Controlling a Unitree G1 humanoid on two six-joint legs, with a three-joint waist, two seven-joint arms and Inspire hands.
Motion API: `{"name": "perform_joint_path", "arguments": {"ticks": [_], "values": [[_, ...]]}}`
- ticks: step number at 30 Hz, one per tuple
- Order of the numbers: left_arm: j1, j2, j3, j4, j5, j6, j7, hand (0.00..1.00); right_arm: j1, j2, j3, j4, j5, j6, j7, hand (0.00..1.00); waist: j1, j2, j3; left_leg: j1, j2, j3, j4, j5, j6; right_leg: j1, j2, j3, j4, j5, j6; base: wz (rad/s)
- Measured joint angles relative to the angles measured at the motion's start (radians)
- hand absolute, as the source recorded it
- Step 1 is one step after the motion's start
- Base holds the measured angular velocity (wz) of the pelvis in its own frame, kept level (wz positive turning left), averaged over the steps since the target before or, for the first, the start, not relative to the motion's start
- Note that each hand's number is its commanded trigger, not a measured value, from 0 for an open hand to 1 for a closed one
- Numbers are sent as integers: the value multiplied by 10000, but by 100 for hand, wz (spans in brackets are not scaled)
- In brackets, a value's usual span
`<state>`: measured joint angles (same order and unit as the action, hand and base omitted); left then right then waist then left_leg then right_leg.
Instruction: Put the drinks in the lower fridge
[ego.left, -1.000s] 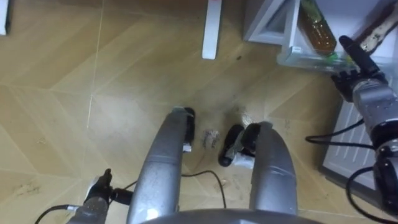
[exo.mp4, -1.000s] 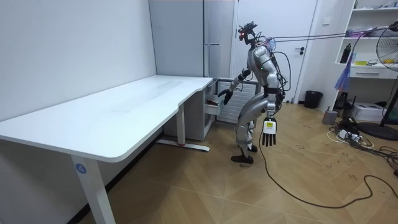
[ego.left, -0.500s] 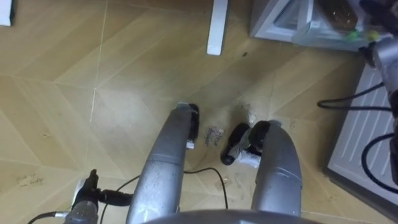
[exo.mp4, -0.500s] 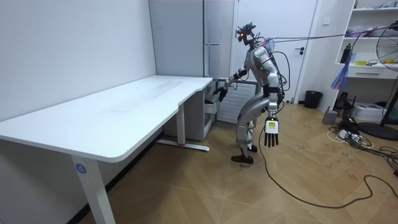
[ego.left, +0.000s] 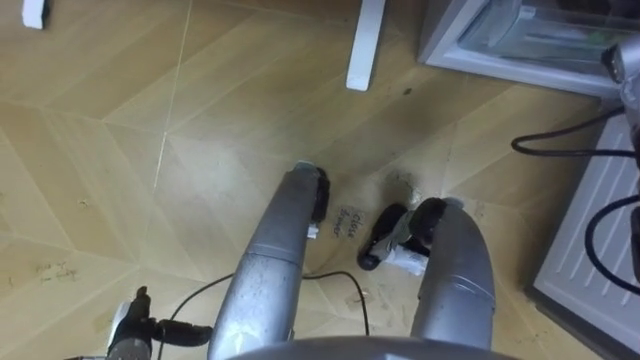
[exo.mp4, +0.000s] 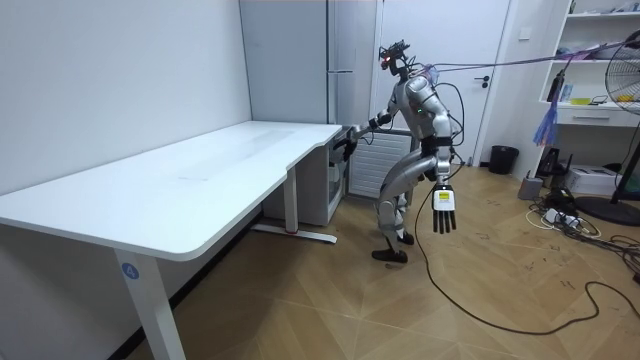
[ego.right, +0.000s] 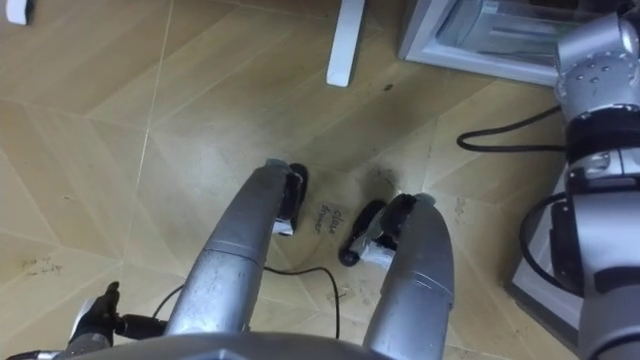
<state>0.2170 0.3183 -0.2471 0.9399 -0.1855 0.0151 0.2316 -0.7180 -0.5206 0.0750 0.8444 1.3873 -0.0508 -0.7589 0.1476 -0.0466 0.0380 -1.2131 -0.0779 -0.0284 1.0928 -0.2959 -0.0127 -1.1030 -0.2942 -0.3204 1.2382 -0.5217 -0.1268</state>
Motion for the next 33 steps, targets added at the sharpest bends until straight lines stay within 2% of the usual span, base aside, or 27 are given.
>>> {"name": "perform_joint_path", "arguments": {"ticks": [6, 11, 22, 26, 28, 31, 33], "values": [[0, 1, -11, -4, -1, -11, 143, 0, -1, -12, -11, -26, 257, -233, -41, 0, 37, 40, -1, -1, -19, -10, 7, -8, -10, 2, 12, 10, 0, -19, 37, 0], [2, 4, -22, -25, 15, -10, 285, 0, 0, -19, -10, -428, 412, -276, -363, 0, 37, 126, -9, 6, -10, -22, 6, -51, -78, -1, 25, 14, -1, -29, 22, 0], [56, 19, -162, -318, 210, -26, 338, 0, 73, -12, 19, -445, 579, -365, -301, 0, 66, 134, -12, 159, 20, -19, -108, -3, -55, 134, 45, -5, -95, 6, -38, 0], [443, 27, -303, -711, 193, -5, 206, 0, 371, -10, 263, 29, 602, -360, 595, 0, 290, 245, 4, 780, 261, 14, -490, -4, -56, 784, 189, -178, -636, 136, -106, -14], [496, 59, -293, -704, 4, 1, 89, 0, 619, -10, 287, 167, 612, -316, 1081, 0, 308, 246, 4, 1159, 308, 12, -806, 35, -76, 1158, 237, -251, -956, 221, -126, -2], [521, 179, -293, -615, -242, 9, -273, 0, 1193, -12, 429, 478, 539, -121, 2361, 0, 259, 197, 32, 1916, 346, 14, -1342, 68, -99, 1869, 390, -267, -1526, 339, -61, -6], [481, 256, -292, -555, -465, 11, -572, 0, 1360, -14, 800, 906, 435, -102, 3303, 0, 214, 172, 49, 2425, 479, 18, -1663, 74, -108, 2400, 559, -307, -1956, 444, -29, -14]]}}
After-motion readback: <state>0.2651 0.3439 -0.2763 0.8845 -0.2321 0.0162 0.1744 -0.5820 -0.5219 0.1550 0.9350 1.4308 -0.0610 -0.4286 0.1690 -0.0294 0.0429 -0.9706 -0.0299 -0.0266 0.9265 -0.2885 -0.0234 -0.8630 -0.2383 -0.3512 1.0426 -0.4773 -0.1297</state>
